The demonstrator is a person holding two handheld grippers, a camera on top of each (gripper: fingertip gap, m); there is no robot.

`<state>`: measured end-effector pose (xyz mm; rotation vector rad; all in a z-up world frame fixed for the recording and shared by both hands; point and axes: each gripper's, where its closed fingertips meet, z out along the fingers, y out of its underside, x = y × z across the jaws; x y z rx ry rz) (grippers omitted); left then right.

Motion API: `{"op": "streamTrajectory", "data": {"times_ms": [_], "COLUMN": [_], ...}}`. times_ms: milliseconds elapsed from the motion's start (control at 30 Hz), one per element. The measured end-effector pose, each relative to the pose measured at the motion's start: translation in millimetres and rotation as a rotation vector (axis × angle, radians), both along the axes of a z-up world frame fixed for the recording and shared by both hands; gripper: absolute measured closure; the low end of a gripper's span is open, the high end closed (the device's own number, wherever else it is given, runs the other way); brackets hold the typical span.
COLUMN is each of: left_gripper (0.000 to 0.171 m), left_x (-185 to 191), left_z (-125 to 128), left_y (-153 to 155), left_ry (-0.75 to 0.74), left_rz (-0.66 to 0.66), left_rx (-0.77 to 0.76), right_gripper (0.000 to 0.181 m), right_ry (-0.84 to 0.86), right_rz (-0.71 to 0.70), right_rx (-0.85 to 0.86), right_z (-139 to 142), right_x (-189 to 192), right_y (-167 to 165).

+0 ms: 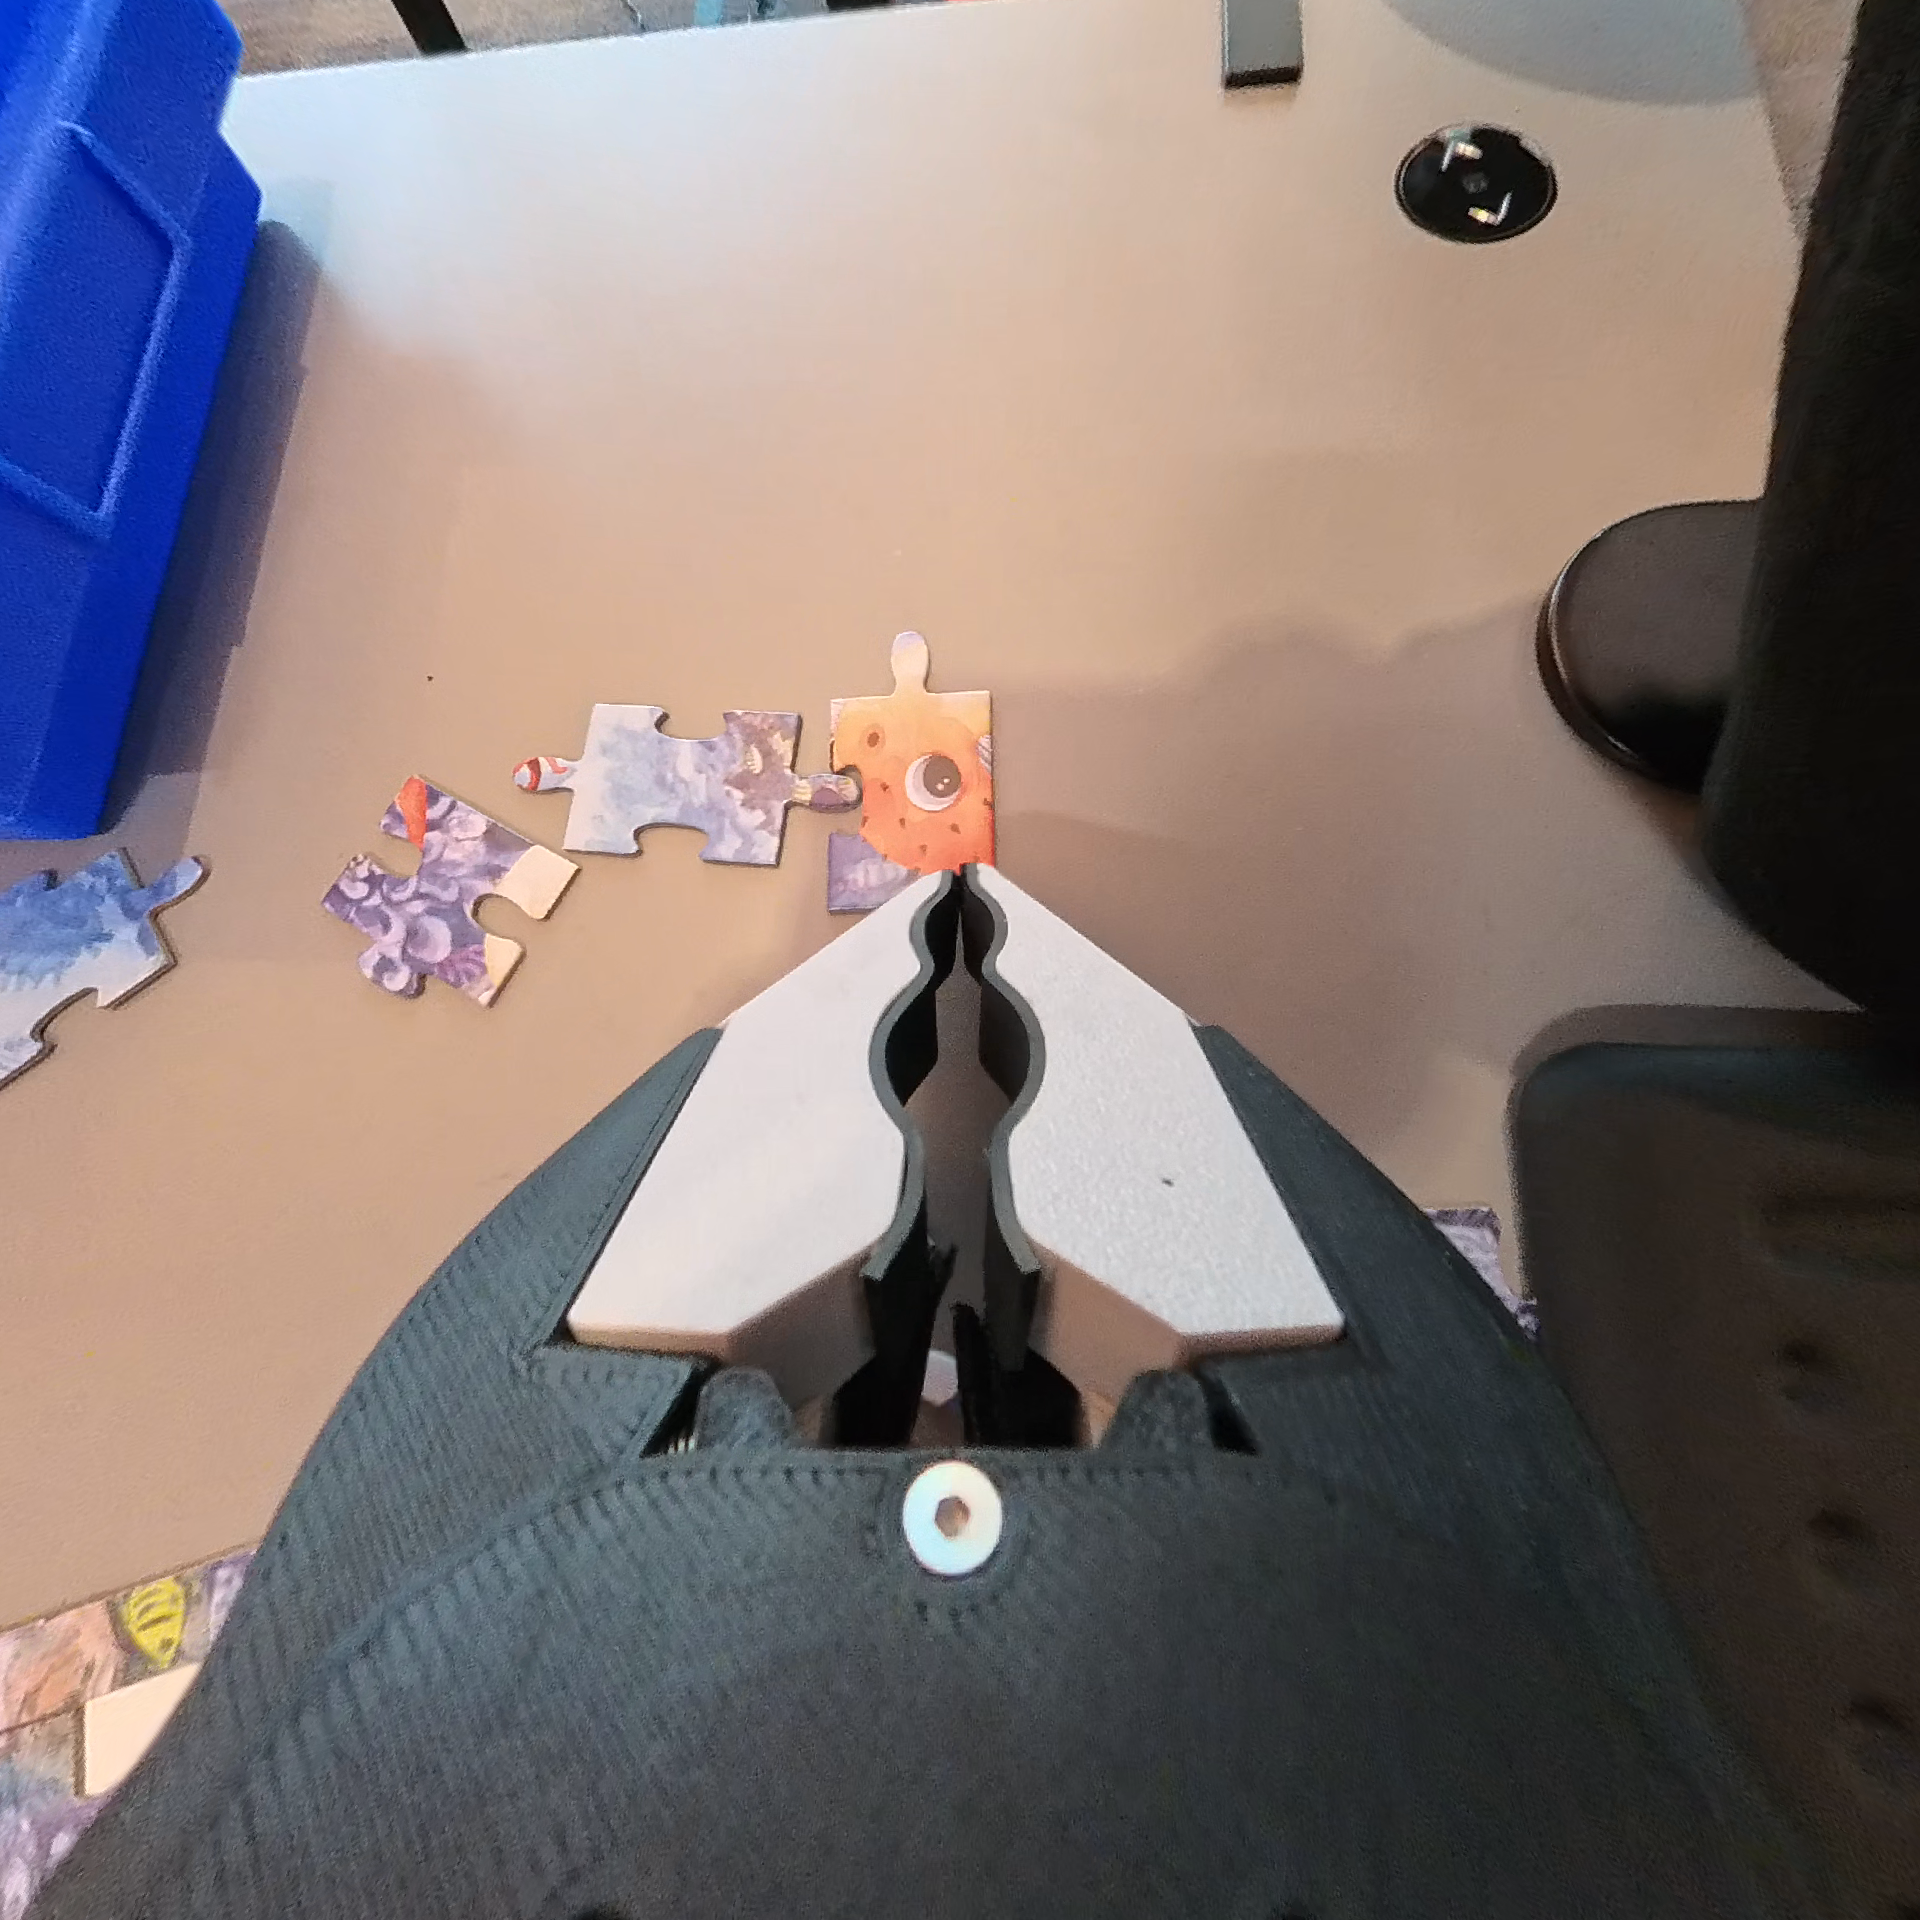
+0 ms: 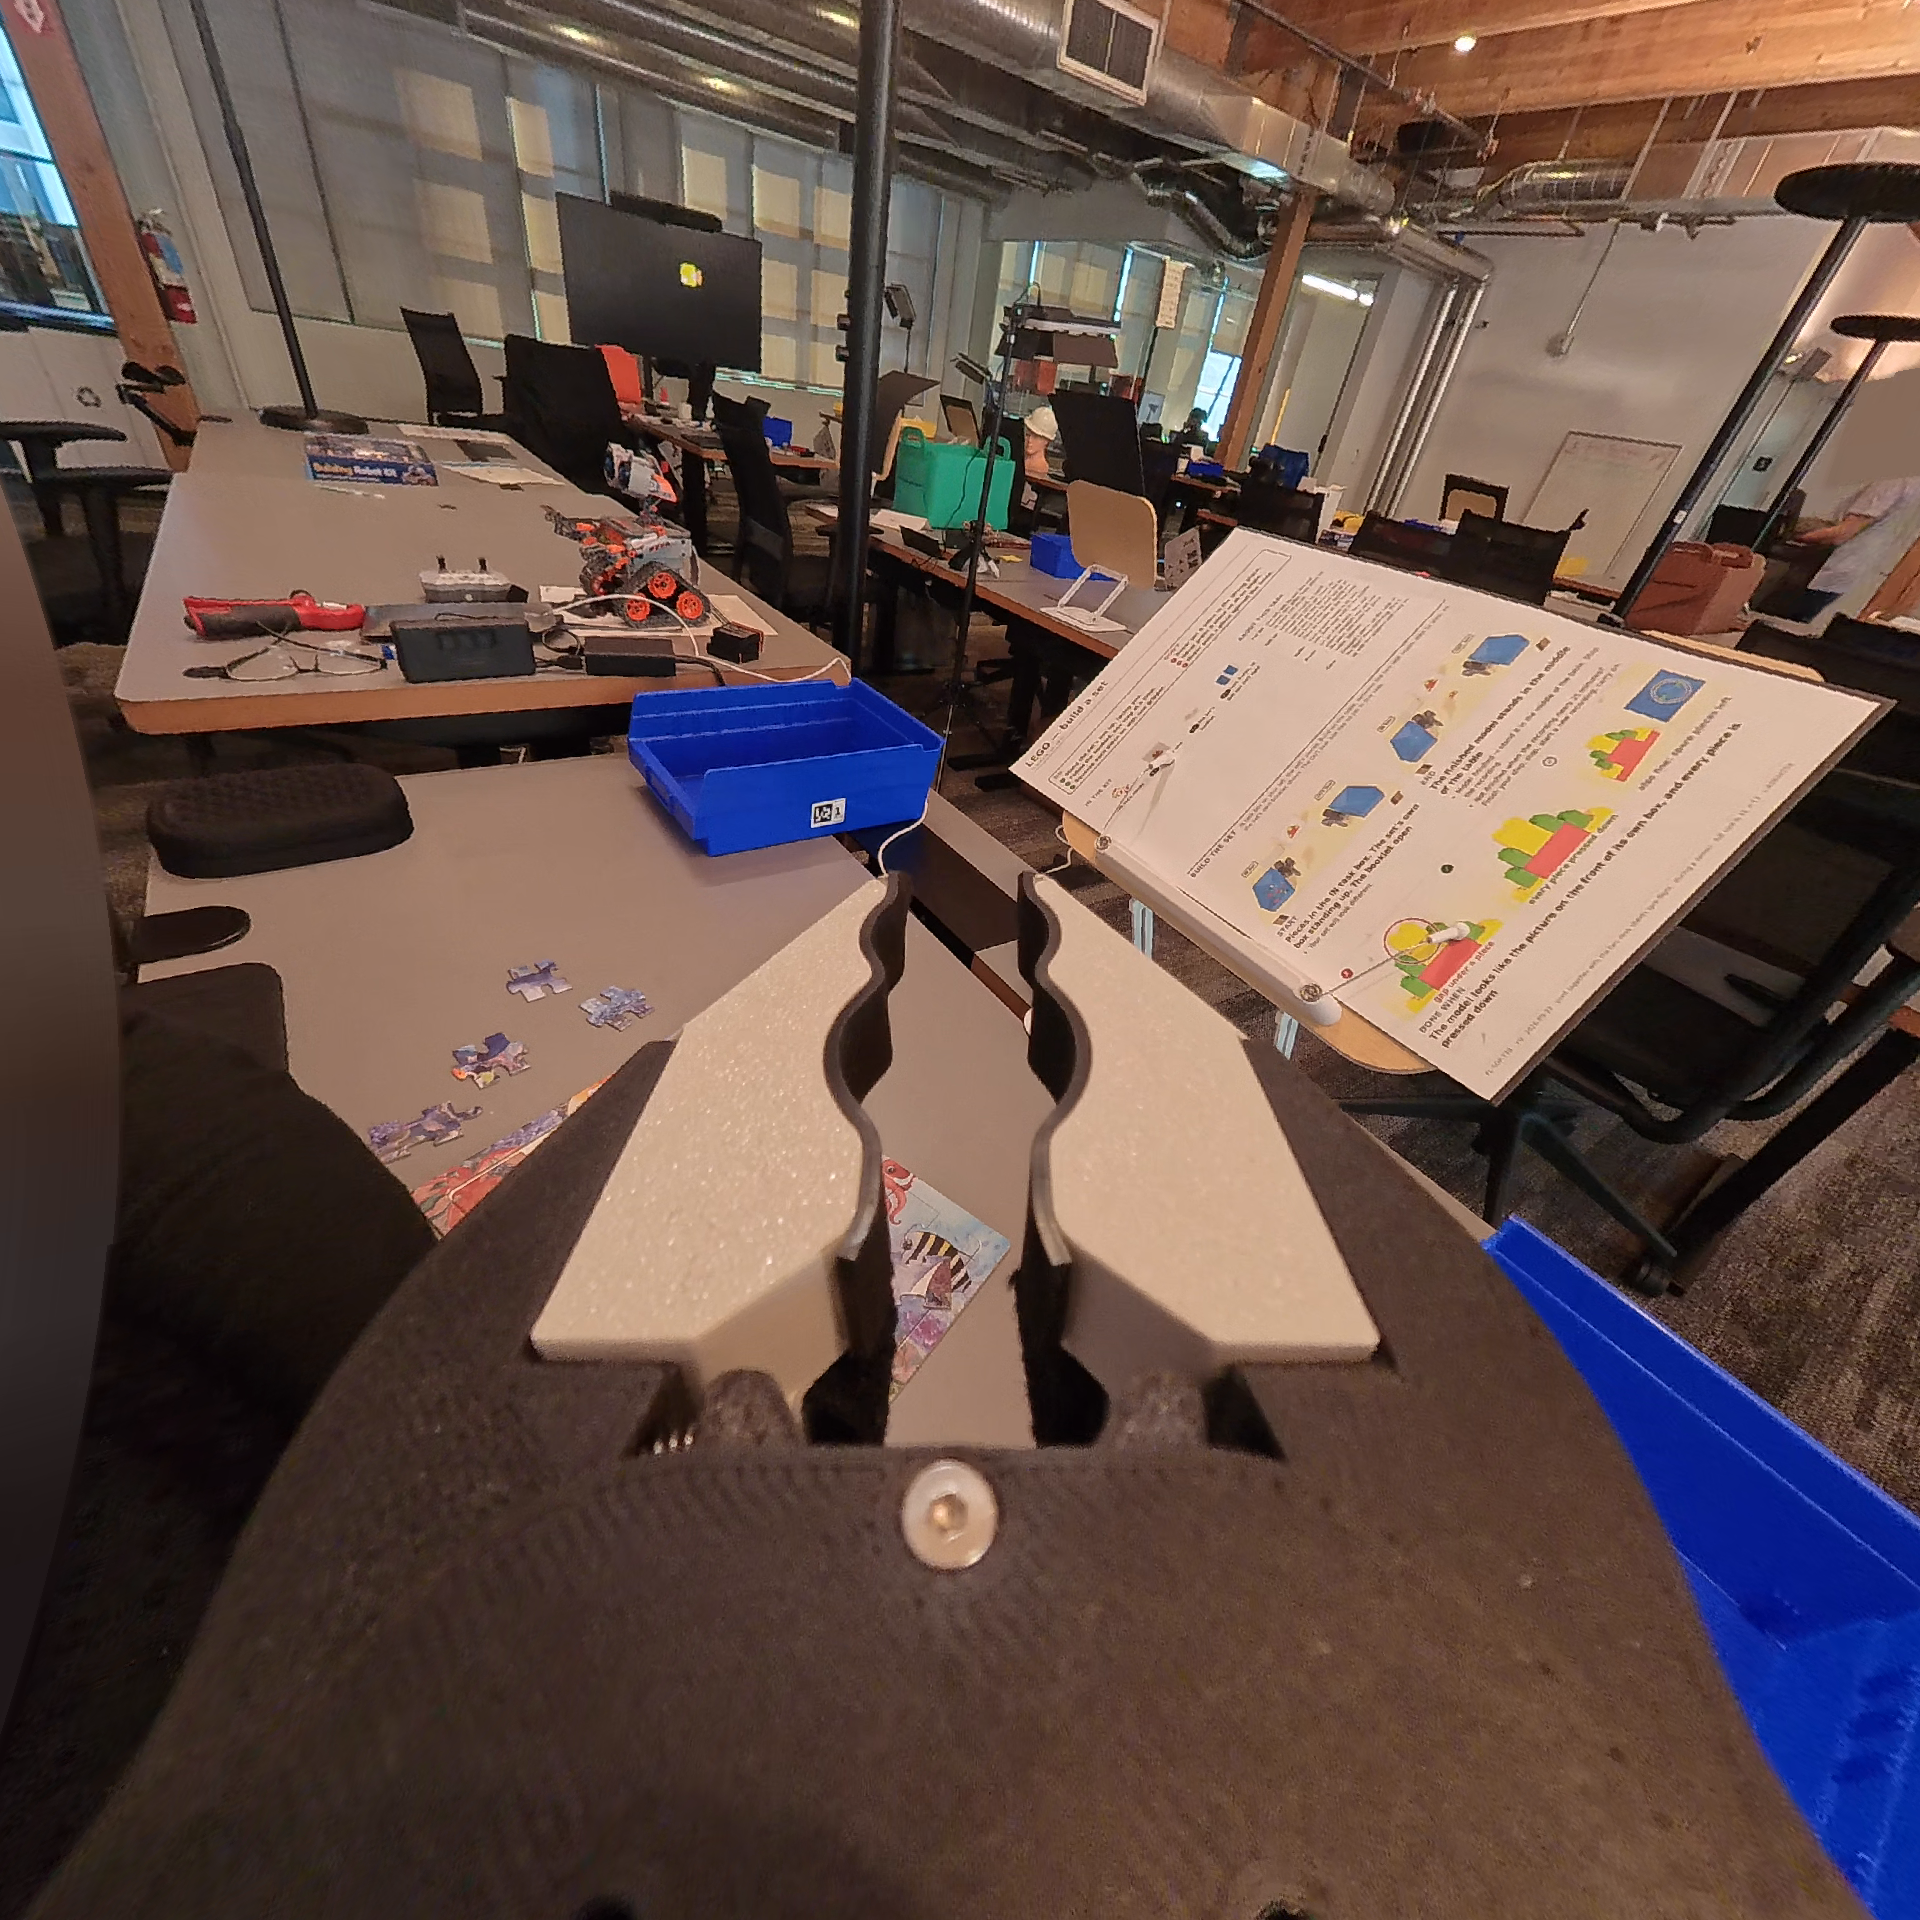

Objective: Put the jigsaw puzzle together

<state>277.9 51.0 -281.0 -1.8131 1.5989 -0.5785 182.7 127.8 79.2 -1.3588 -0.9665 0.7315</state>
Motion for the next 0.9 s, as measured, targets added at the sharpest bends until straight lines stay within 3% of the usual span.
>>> {"op": "streamTrajectory", "data": {"times_ms": [300, 500, 900], "left_gripper": [0.152, 0.166, 0.168], "left_x": [-11, -8, -8], "left_z": [-7, -8, -7], "left_y": [9, 8, 5], "left_ry": [0.038, 0.044, 0.064], "left_rz": [0.027, 0.011, 0.004], "left_rx": [-0.038, -0.022, 0.037], "right_gripper": [0.162, 0.162, 0.162], "right_ry": [0.002, 0.004, 0.008], "right_rz": [0.001, 0.001, 0.003], "right_rx": [0.000, 0.001, 0.005], "right_z": [0, 0, 2], "right_x": [1, 2, 3], "right_y": [0, 0, -2]}}
